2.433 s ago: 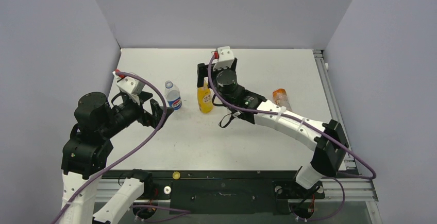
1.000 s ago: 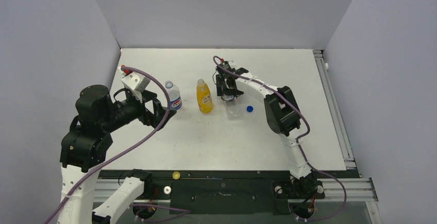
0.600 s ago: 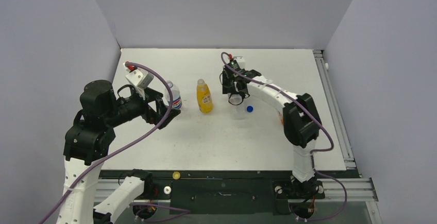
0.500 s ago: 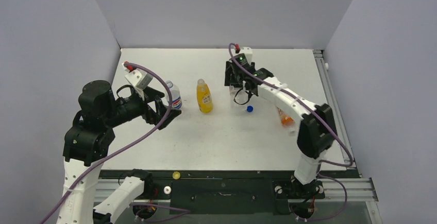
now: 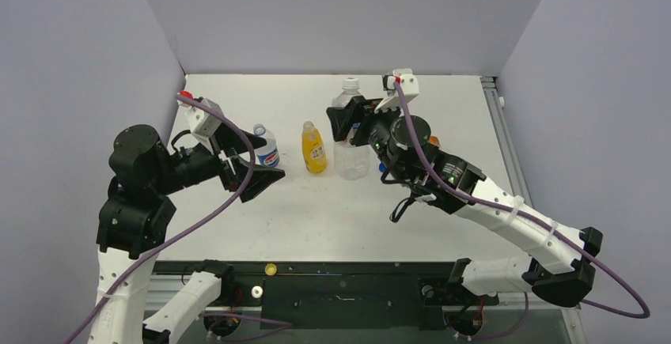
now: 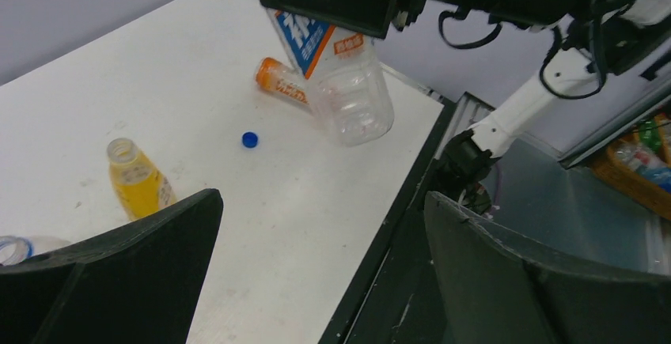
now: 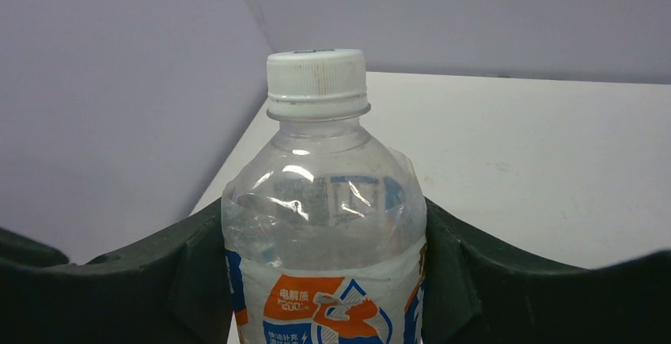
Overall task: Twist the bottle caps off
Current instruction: Pick up the plastic bottle at the center of the board.
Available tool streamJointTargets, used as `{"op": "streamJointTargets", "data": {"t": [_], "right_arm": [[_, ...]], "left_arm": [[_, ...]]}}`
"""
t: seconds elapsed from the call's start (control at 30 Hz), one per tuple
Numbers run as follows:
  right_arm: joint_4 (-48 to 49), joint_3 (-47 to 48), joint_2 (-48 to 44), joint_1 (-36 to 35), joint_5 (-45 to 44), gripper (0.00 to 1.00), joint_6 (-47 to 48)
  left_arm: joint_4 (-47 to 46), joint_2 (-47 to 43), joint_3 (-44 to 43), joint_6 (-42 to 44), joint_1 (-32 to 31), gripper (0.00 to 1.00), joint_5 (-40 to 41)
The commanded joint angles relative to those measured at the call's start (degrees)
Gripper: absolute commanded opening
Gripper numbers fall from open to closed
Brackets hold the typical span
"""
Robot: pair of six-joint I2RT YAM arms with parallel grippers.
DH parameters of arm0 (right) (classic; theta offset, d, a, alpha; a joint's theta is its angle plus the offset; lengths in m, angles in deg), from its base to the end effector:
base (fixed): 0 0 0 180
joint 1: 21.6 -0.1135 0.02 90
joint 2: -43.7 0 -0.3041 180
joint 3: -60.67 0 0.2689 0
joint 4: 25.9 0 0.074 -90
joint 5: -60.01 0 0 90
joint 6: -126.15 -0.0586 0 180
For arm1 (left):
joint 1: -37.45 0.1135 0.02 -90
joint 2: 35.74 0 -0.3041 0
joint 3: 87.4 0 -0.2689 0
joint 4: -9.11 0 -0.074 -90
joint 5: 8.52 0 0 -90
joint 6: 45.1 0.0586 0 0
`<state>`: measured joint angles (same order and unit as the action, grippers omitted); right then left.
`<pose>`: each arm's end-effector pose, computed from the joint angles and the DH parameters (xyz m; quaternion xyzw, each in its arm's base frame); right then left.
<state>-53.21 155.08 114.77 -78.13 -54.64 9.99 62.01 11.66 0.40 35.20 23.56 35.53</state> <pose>0.1832 0.2328 0.4989 -0.0466 0.7275 0.3231 0.6034 0.1050 -0.0693 0.5107 0.2811 0.6856 -0.4119 0.5304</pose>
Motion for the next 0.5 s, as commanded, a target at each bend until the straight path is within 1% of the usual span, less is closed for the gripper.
{"op": "streamJointTargets", "data": {"t": [0.0,0.03,0.1,0.17,0.27,0.3,0.4,0.43,0.47], "right_arm": [[10.87,-1.99,-2.59,-7.73,-4.98,0.33,3.82],[11.94,-2.03,-2.68,-9.74,-6.54,0.31,4.00],[15.85,-1.96,-2.45,-13.34,-8.81,0.29,5.04],[20.40,-1.98,-1.91,-16.59,-9.83,0.28,7.37],[26.32,-0.60,-1.03,-19.50,-8.17,0.28,10.09],[28.35,0.04,-0.63,-20.81,-7.72,0.27,11.04],[32.53,0.56,-0.15,-22.92,-4.68,0.28,12.47],[34.35,0.57,0.08,-23.05,-3.77,0.28,12.47],[35.19,0.57,0.23,-23.13,-2.04,0.28,12.37]], "left_arm": [[-10.98,-1.60,0.58,-8.65,-0.09,0.97,-9.60],[-12.31,-1.89,1.33,-11.66,-0.09,0.97,-10.47],[-15.63,-2.29,2.51,-14.46,-0.14,0.97,-11.79],[-16.35,-2.53,3.11,-14.94,-0.09,0.96,-12.32],[-16.91,-2.50,3.92,-16.26,-0.11,0.97,-14.97],[-17.74,-2.62,4.76,-18.53,-0.09,0.97,-15.58],[-25.52,-3.66,7.31,-24.84,-0.09,0.97,-18.06],[-29.31,-3.86,7.84,-28.51,-0.09,0.97,-18.65],[-31.06,-4.15,8.69,-31.89,-0.11,0.97,-18.87]]}}
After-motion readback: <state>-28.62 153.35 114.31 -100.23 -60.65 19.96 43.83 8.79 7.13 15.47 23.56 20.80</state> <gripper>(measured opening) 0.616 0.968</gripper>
